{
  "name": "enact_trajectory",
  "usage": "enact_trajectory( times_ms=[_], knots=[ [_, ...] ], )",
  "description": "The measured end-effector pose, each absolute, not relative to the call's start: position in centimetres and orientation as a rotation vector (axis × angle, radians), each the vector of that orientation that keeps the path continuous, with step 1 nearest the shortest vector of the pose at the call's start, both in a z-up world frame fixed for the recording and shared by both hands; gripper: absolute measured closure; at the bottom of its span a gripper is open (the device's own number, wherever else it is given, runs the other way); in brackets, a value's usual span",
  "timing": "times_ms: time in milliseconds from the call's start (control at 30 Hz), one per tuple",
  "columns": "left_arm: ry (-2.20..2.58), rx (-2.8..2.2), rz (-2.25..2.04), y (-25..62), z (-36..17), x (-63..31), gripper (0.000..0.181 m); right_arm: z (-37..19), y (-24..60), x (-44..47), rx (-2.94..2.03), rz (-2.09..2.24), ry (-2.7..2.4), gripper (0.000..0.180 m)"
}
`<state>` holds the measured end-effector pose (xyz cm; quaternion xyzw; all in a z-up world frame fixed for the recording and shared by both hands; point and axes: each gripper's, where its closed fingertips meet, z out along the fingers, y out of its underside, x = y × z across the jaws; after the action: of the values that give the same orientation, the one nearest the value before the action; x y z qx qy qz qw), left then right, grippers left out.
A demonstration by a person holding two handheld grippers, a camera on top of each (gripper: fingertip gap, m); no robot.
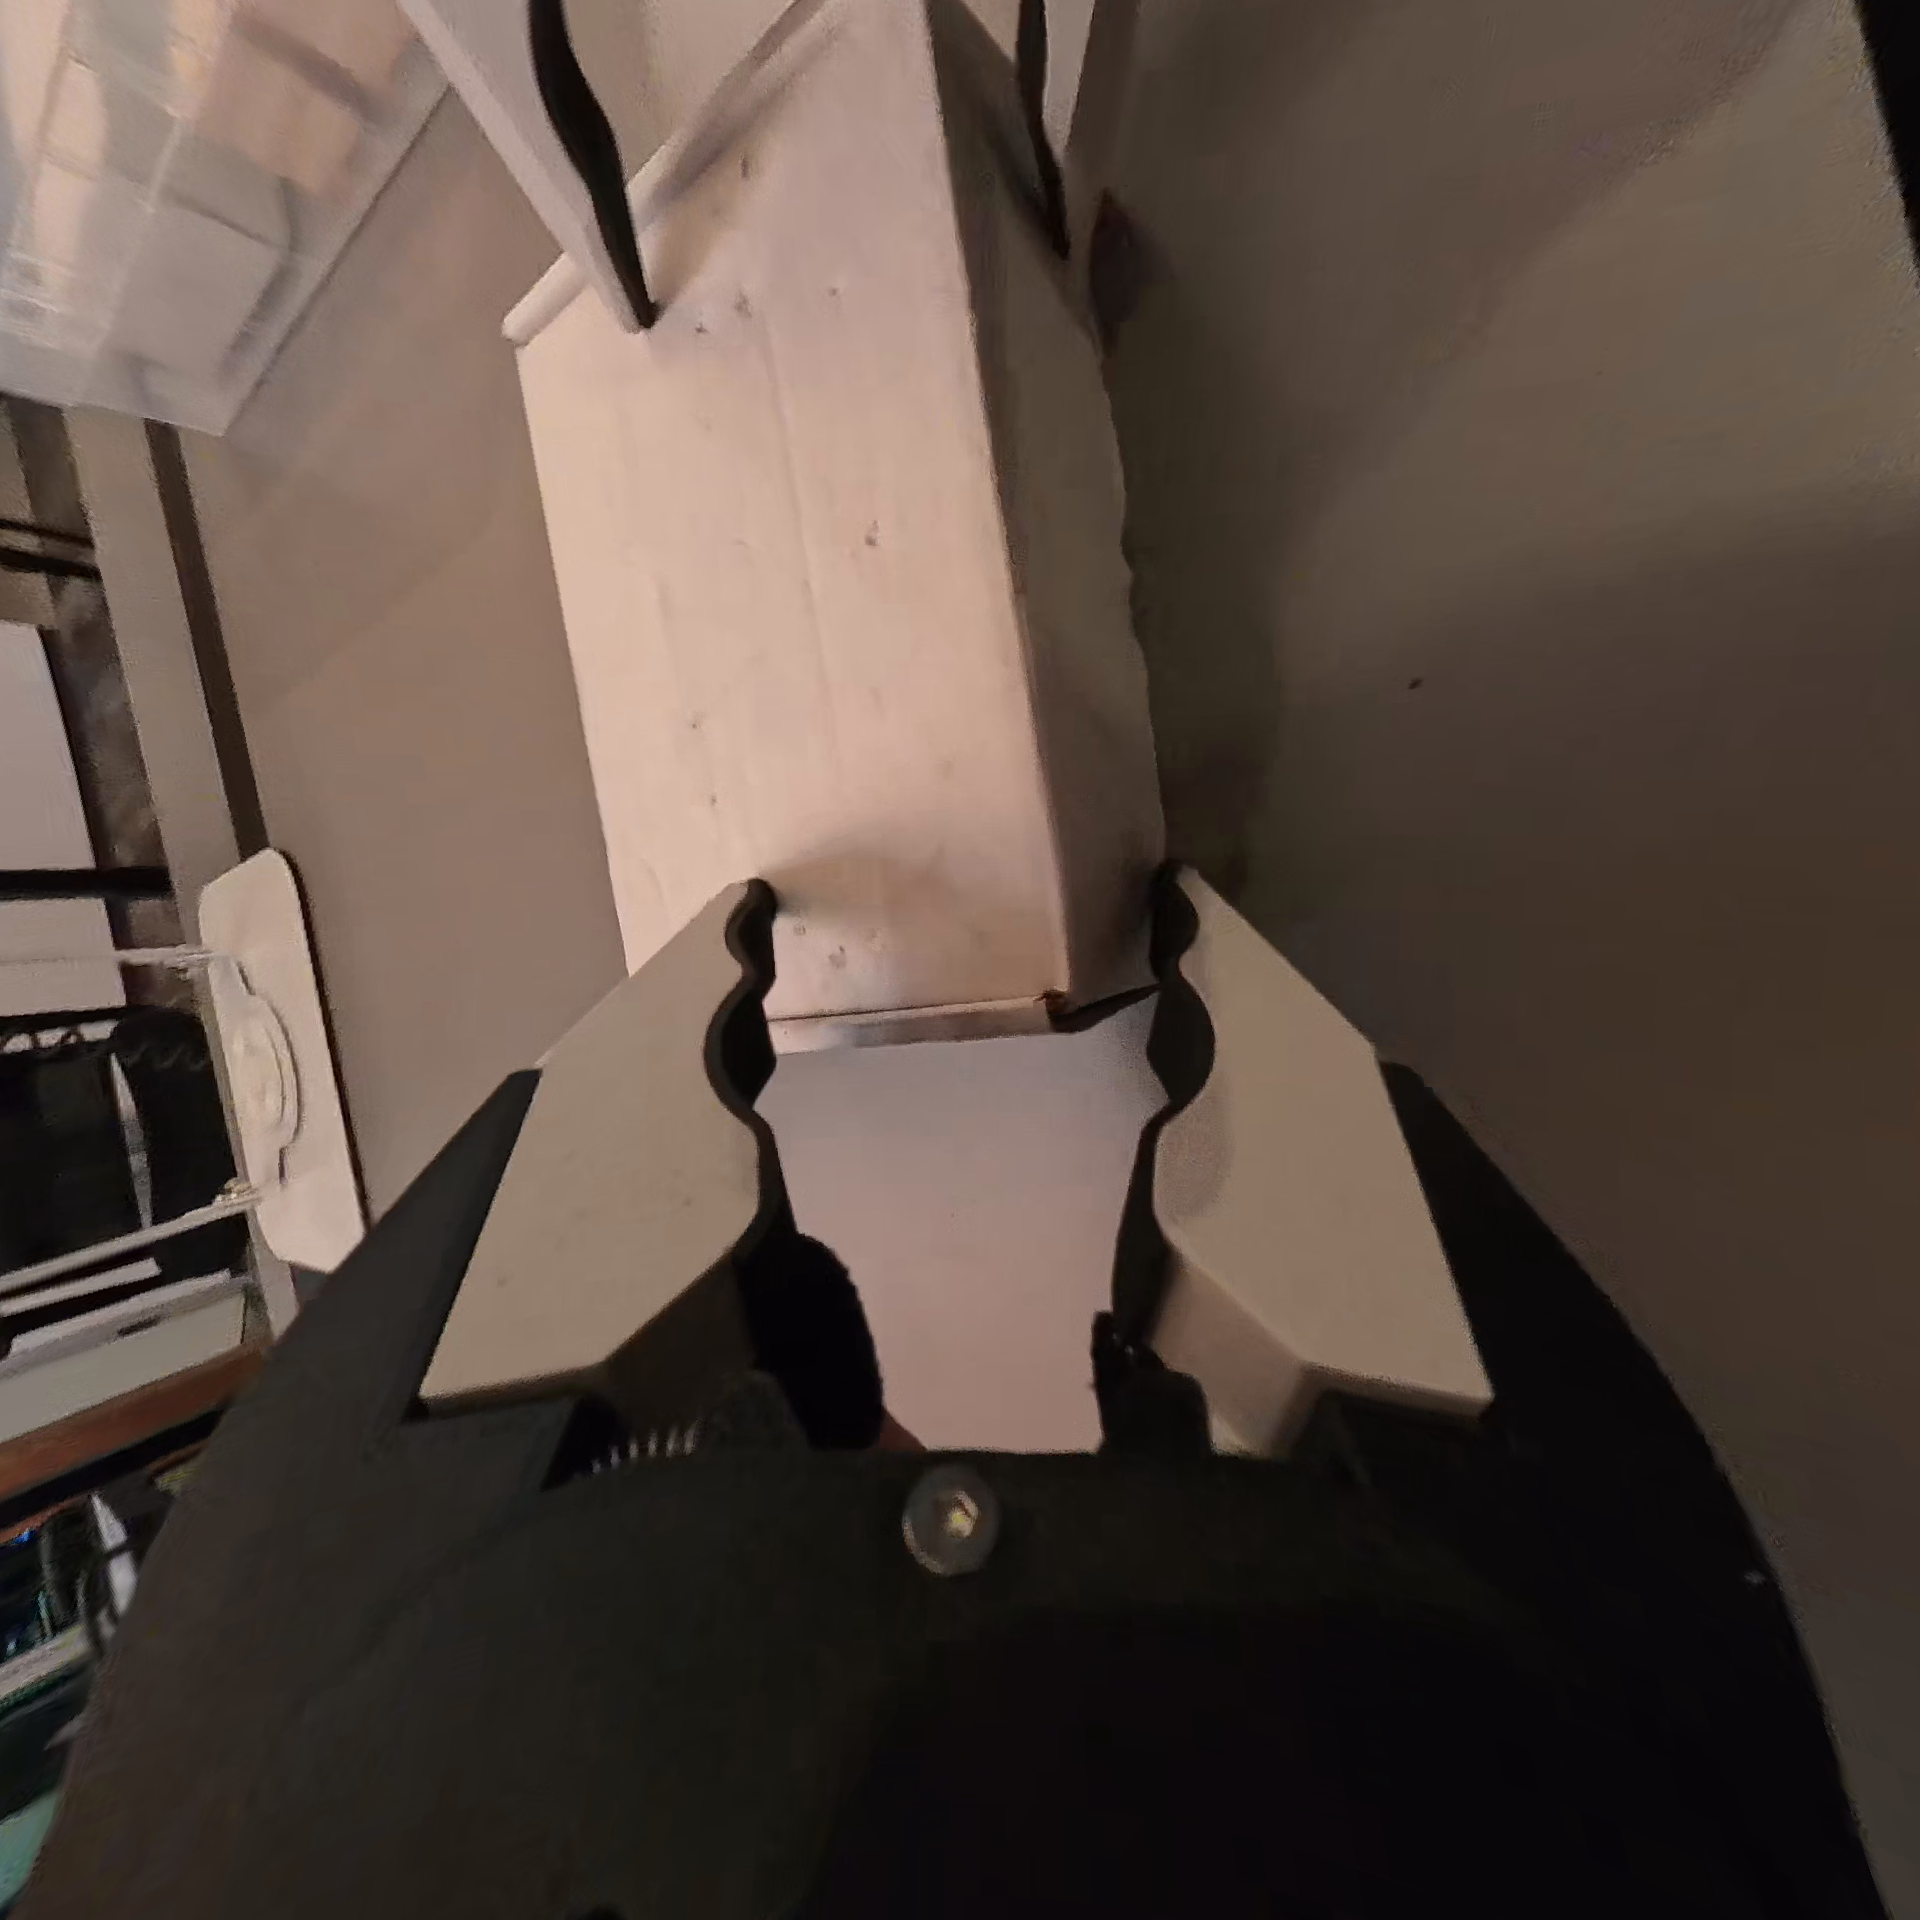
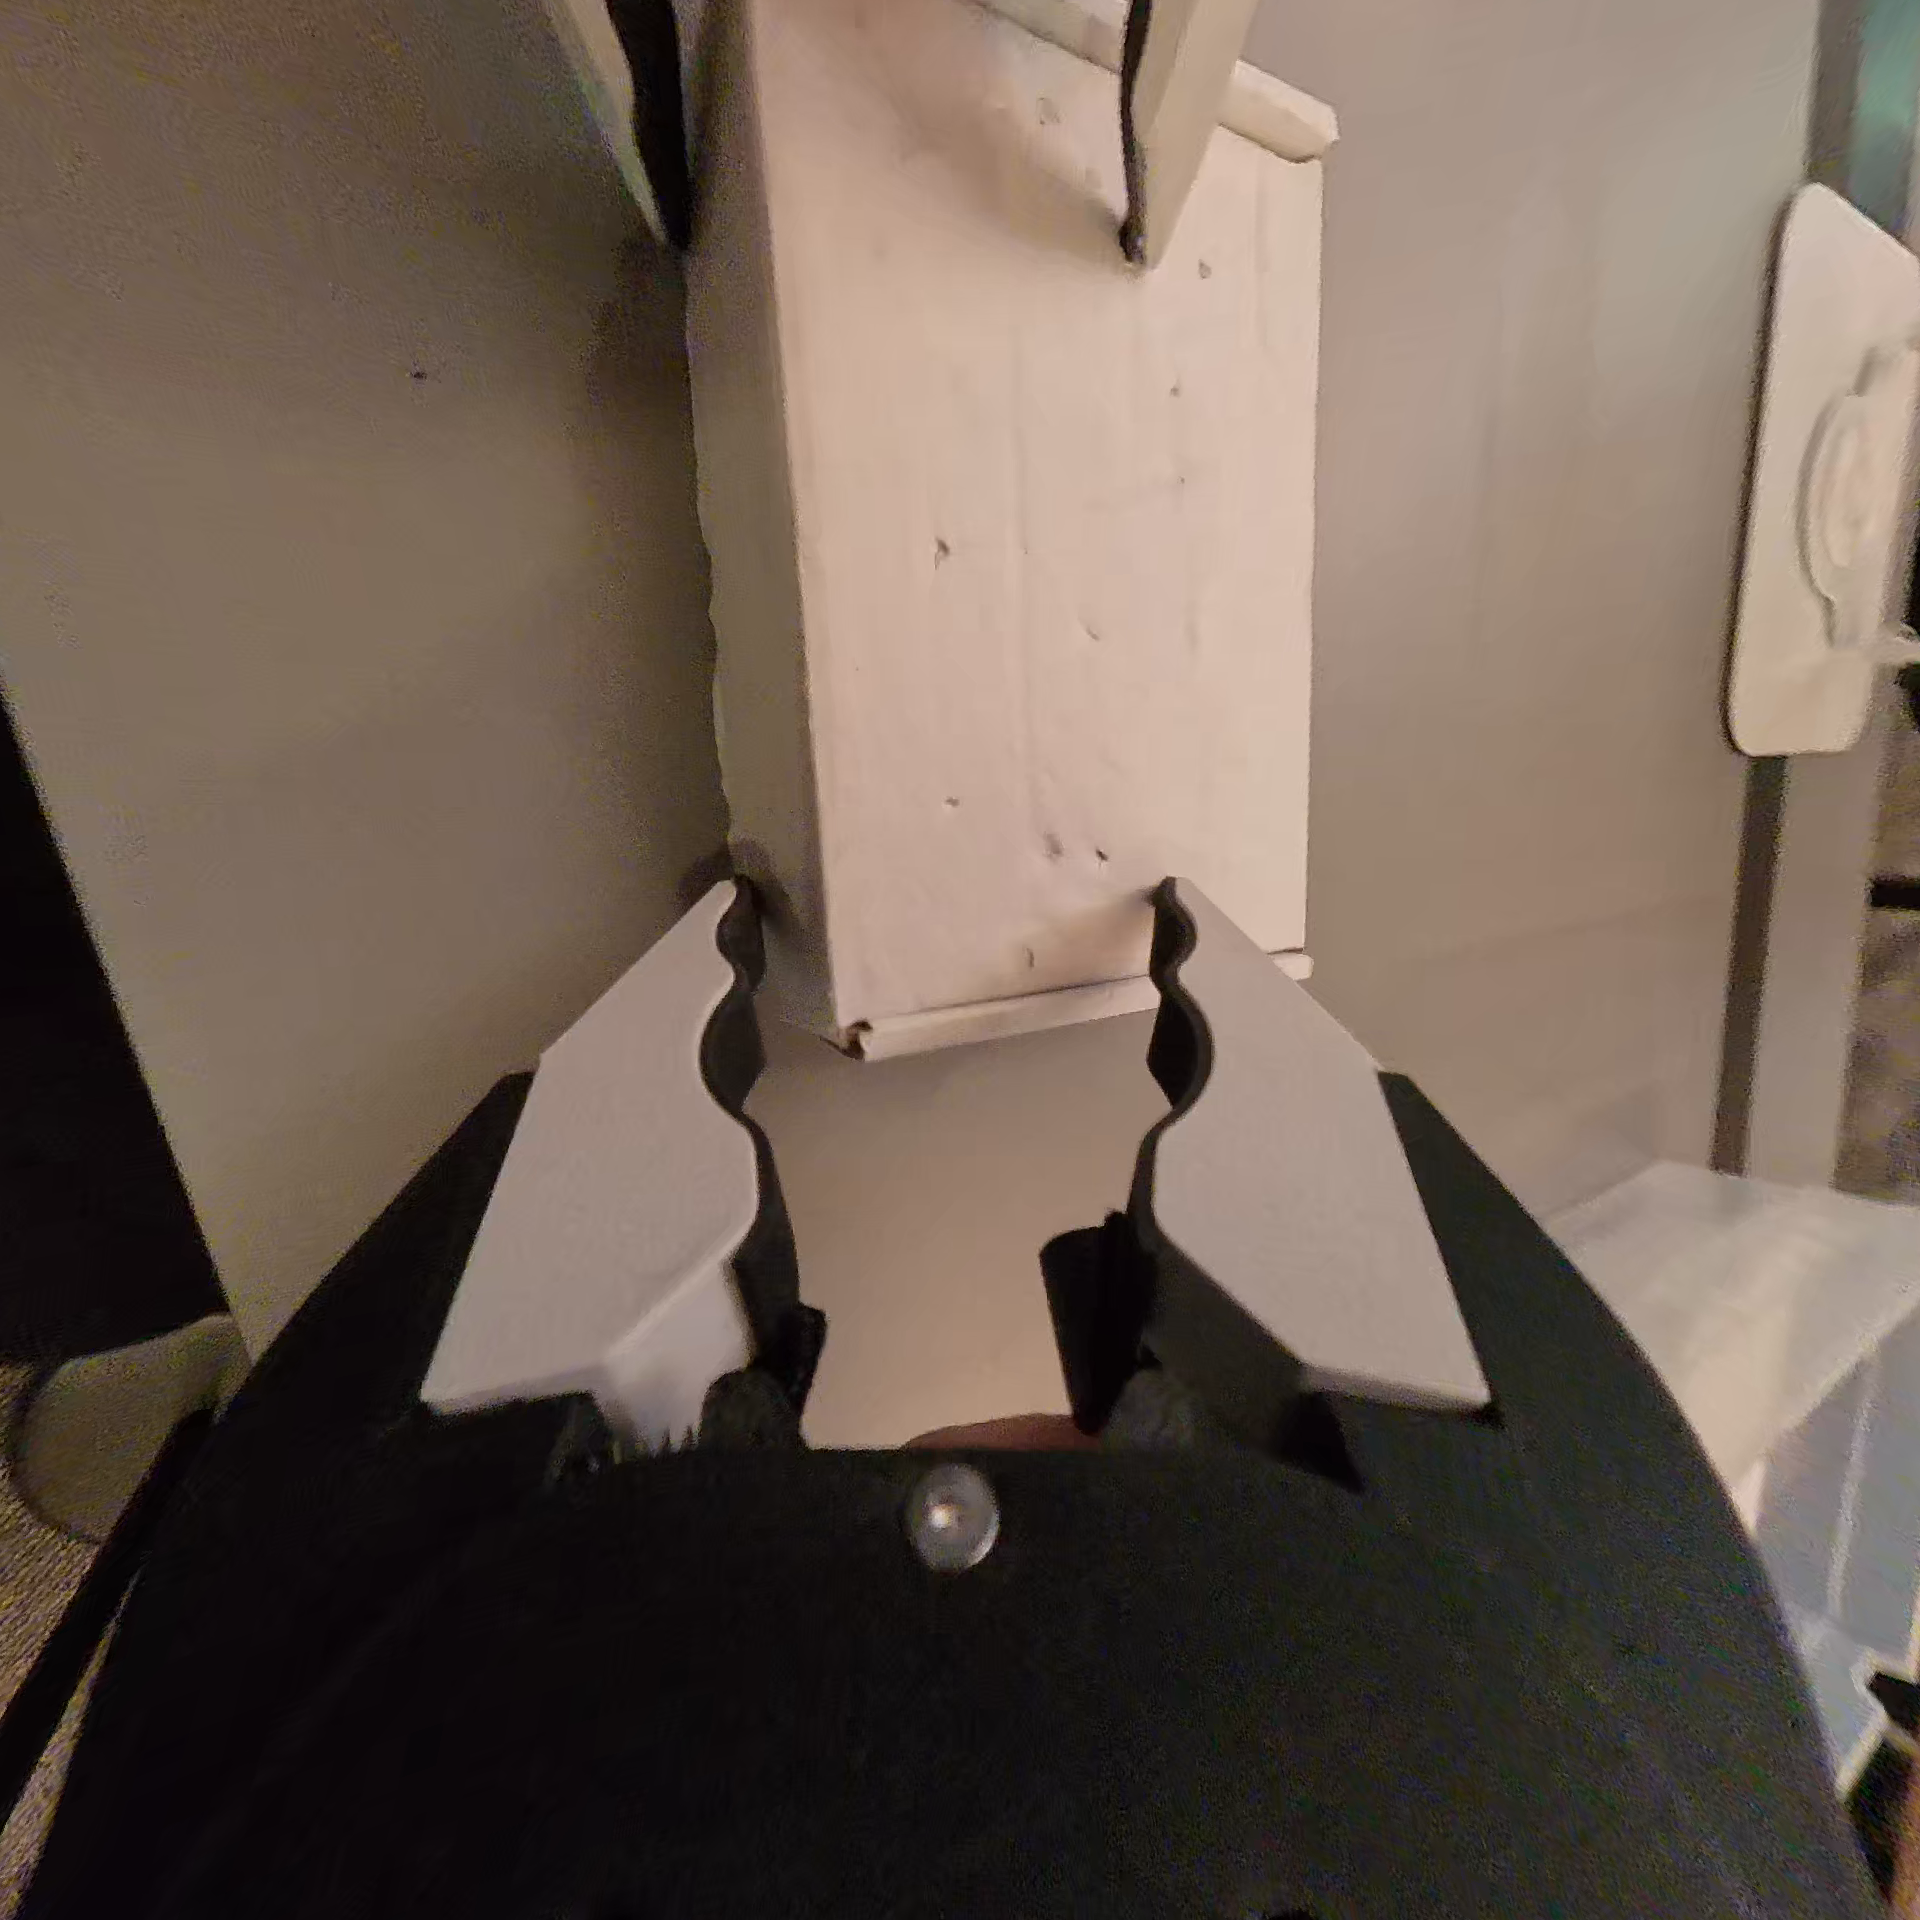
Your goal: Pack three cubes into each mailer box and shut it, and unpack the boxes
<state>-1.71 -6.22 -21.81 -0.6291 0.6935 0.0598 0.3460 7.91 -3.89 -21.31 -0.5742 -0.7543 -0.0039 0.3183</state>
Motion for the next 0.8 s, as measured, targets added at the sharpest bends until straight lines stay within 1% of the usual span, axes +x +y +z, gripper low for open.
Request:
enact_trajectory(
  times_ms=[100,267,300,333,367,467,633,800],
  knots=[
    [1.779,-1.633,0.201,-6.2,-21.8,-1.7,0.113,-21.3,-4.1,8.0,-1.473,-0.084,-1.971,0.117],
    [1.785,-1.631,0.177,-6.1,-21.8,-1.7,0.110,-20.9,-4.2,8.0,-1.494,0.031,-1.967,0.114],
    [1.786,-1.632,0.175,-6.0,-21.8,-1.7,0.109,-20.6,-4.2,7.8,-1.515,0.058,-1.967,0.109],
    [1.783,-1.629,0.177,-6.0,-21.8,-1.6,0.109,-20.0,-4.1,7.4,-1.532,0.087,-1.951,0.086],
    [1.779,-1.623,0.184,-5.9,-21.8,-1.4,0.108,-19.7,-4.0,7.0,-1.542,0.108,-1.956,0.074],
    [1.754,-1.609,0.213,-5.7,-22.0,-0.9,0.106,-20.2,-3.1,5.8,-1.576,0.085,-2.012,0.065],
    [1.652,-1.646,0.166,-5.5,-21.9,-0.1,0.106,-23.1,-1.9,4.1,-1.670,0.044,-2.139,0.052],
    [1.563,-1.641,0.064,-5.2,-21.2,-0.1,0.106,-23.1,-1.4,4.1,-1.644,0.026,-2.161,0.054]
  ],
)
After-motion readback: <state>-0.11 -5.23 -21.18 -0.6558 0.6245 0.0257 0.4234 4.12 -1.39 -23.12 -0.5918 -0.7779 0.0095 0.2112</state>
